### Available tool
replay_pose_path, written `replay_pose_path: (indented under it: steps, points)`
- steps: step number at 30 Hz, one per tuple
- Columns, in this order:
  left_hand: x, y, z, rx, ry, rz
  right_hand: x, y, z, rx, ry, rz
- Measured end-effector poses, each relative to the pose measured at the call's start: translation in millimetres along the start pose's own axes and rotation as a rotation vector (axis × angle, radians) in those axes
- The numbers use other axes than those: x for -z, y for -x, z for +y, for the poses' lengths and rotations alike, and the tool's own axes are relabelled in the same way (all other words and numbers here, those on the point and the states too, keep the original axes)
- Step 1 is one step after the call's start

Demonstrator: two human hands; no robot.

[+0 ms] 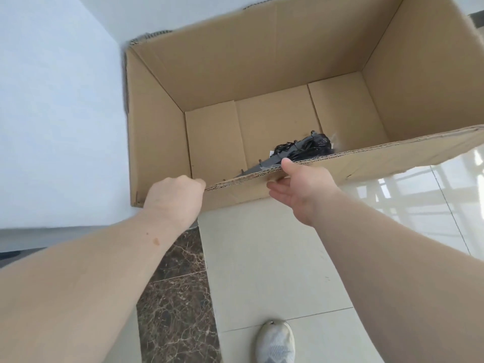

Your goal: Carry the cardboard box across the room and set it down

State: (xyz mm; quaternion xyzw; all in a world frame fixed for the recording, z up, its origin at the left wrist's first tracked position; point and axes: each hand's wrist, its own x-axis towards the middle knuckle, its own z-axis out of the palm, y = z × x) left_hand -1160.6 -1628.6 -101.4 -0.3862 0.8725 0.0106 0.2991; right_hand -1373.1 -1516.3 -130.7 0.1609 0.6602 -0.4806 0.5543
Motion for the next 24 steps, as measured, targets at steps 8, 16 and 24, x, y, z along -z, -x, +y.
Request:
replay_pose_path:
  steps: [8, 16, 24]
  points:
    - [-12.7, 7.7, 12.5, 0.067, 0.007, -0.006, 6.6, 8.5, 5.4, -0.010, 0.212, 0.045]
    - [5.9, 47.5, 11.4, 0.148, 0.209, -0.052, 20.1, 61.4, -3.9, 0.051, 0.583, 0.115]
    - [98.9, 104.4, 10.2, 0.116, 0.370, -0.009, 36.8, 158.8, -84.0, 0.392, 0.829, 0.147]
